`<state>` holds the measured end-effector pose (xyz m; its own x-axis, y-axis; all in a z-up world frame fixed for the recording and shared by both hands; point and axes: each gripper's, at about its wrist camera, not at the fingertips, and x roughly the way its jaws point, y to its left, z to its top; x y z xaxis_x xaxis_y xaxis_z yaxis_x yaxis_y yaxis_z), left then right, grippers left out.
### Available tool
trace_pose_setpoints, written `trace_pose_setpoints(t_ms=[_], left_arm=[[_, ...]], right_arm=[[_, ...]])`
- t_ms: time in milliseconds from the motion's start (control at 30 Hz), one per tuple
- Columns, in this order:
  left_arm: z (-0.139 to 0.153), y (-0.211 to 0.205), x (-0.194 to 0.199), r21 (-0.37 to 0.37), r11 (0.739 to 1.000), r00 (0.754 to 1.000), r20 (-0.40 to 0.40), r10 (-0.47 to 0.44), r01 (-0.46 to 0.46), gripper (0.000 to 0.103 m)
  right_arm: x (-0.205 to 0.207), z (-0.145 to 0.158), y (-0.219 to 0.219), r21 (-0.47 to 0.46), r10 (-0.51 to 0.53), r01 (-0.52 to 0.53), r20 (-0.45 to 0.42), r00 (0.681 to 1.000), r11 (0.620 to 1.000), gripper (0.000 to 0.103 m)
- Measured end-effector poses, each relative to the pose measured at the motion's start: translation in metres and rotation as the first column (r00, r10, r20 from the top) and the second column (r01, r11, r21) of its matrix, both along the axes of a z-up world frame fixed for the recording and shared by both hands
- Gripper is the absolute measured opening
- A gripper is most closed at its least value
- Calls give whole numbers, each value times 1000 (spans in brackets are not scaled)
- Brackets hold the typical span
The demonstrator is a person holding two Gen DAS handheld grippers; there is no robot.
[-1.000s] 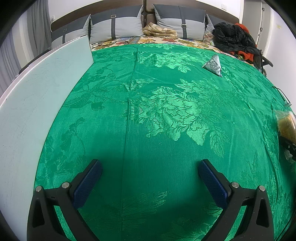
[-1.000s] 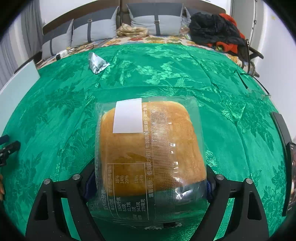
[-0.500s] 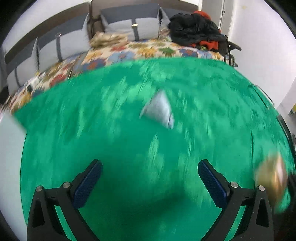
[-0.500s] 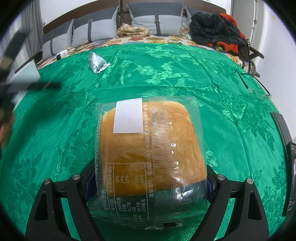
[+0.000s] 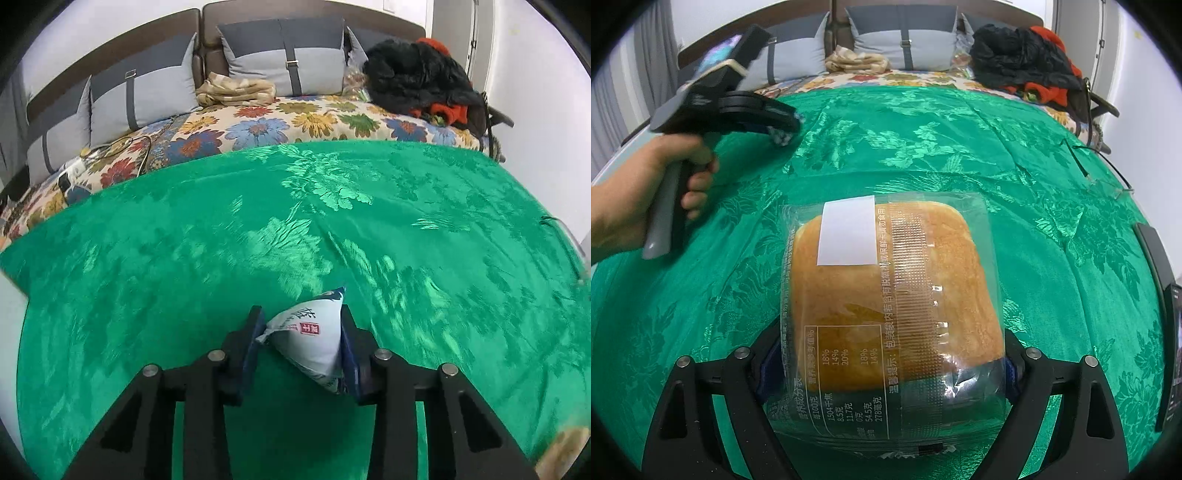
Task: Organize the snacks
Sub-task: 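Grasp the white triangular packet with the left tool while the right tool holds the bread, then carry both snacks into the white box and open both tools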
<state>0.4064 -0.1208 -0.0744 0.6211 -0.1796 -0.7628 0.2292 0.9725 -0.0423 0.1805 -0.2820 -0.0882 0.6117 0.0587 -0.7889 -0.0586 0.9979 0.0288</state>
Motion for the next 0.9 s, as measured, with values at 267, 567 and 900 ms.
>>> trace_pose_setpoints(t_ms=[267, 567, 900], left_arm=[[27, 80, -135, -51, 999, 999, -35, -4, 3, 38], [27, 144, -247, -126, 981, 986, -99, 135, -147, 38], [34, 146, -279, -141, 981, 988, -94, 124, -136, 38]], right_arm=[[0, 0, 0, 0, -1, 1, 0, 1000, 1000, 91], [0, 0, 0, 1, 0, 0, 0, 1000, 1000, 91], [0, 0, 0, 2, 0, 0, 0, 1000, 1000, 91]])
